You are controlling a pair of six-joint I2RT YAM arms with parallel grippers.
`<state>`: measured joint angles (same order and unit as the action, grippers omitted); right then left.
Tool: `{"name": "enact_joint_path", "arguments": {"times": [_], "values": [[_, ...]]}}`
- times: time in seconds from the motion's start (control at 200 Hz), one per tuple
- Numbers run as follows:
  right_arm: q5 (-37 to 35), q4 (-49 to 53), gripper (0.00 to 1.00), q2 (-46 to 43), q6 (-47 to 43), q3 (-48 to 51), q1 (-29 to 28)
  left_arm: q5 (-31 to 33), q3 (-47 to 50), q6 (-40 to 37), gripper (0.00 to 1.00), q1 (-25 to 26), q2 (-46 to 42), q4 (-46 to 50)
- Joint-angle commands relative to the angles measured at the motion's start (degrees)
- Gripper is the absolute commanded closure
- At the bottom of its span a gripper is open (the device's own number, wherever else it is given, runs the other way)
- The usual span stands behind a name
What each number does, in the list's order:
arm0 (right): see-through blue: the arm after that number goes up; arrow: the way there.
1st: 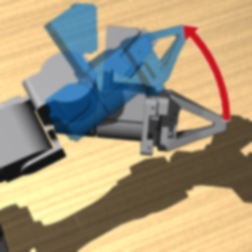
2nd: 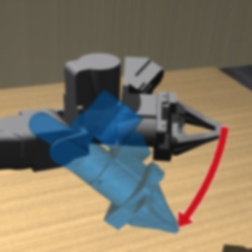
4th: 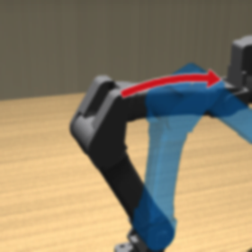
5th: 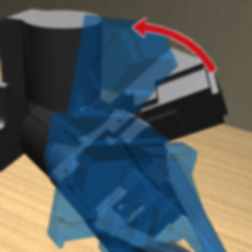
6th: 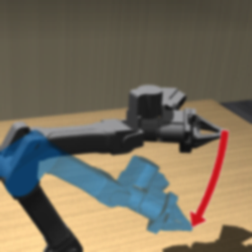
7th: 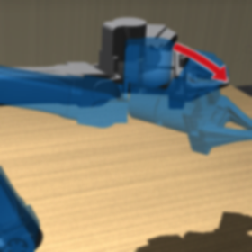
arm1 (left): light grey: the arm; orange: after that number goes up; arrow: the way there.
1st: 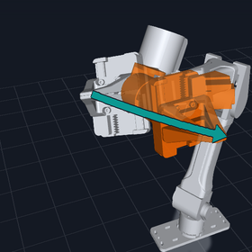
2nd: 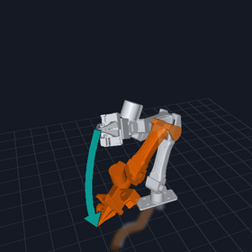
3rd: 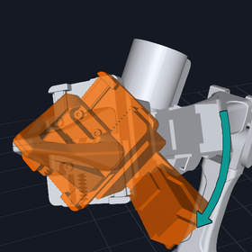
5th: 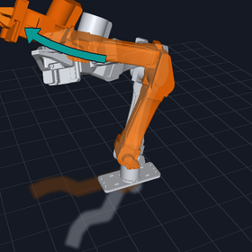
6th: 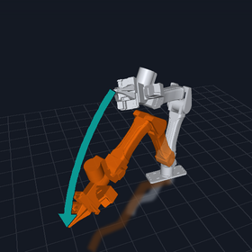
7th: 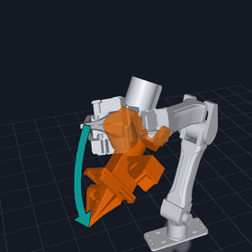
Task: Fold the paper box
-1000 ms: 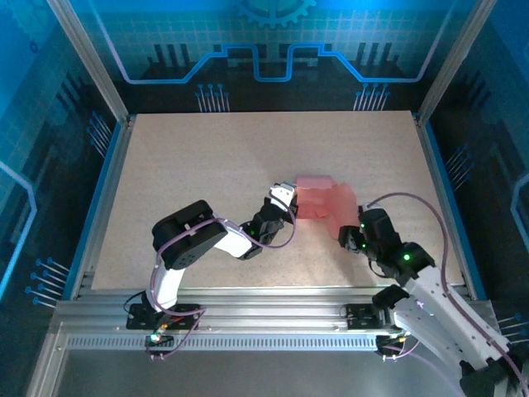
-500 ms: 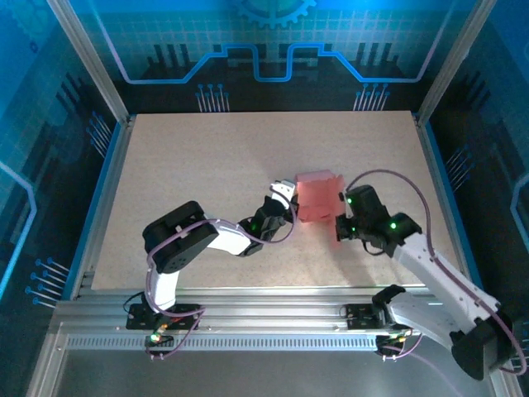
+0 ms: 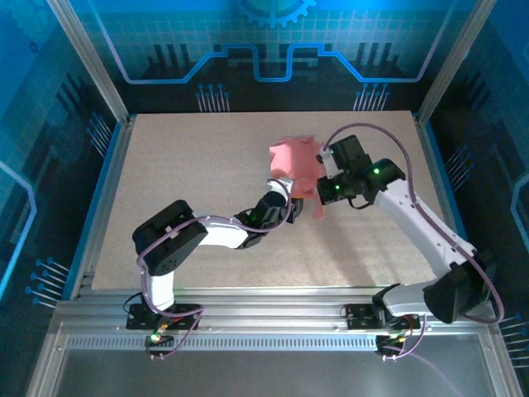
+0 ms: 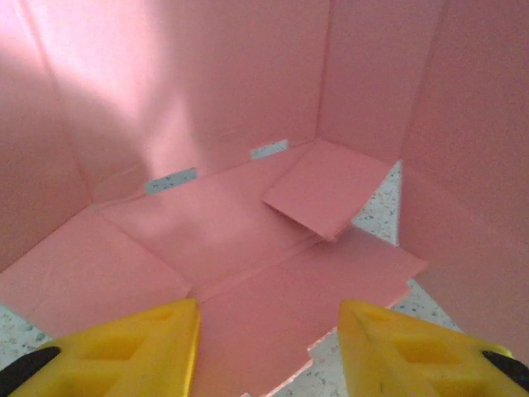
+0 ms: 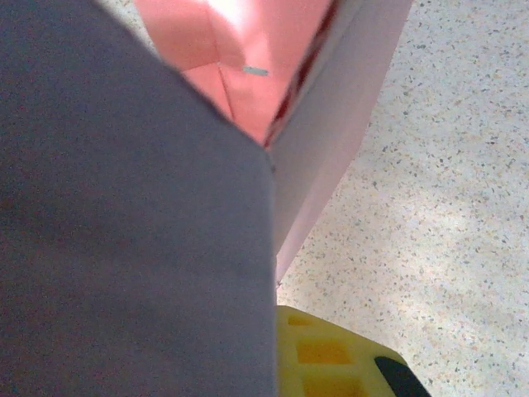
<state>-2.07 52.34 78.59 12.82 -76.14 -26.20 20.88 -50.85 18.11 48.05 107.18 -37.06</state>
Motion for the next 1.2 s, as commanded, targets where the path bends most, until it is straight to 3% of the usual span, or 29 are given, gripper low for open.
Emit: {"name": "enact_joint_path", "arguments": {"times": [0.0,0.195,0.41,0.56,0.715,0.845,1.031,1.196], "values": [[4.86,5.44,1.00,3.41,-3.44,-5.01,1.94,-3.25,1.65,2.09,0.44,-0.81,-4.60,-0.19],[2.74,8.65,1.00,8.99,-8.05,-12.23,3.76,-4.12,4.20,0.69,0.14,-0.94,-11.37,3.13],[2.65,16.49,1.00,17.16,-17.17,-23.54,5.81,-1.30,8.96,-5.44,0.05,-3.61,-25.68,13.42],[3.71,18.79,1.00,22.56,-15.01,-30.20,7.71,-0.22,13.47,-5.23,0.03,-10.23,-36.47,18.43],[19.10,4.71,1.00,18.64,-9.63,-22.12,11.64,-5.06,21.18,5.08,0.03,-19.28,-41.53,13.11],[27.51,-11.69,1.00,13.56,-3.31,-10.68,12.70,-7.19,23.38,11.18,0.03,-21.70,-41.06,8.61],[31.94,-36.53,1.00,7.07,9.18,5.34,12.44,-10.54,25.94,22.28,0.02,-24.61,-35.36,-4.75],[30.23,-46.43,1.00,2.21,18.01,15.01,10.81,-11.92,22.12,24.46,0.01,-24.65,-29.92,-6.55]]}}
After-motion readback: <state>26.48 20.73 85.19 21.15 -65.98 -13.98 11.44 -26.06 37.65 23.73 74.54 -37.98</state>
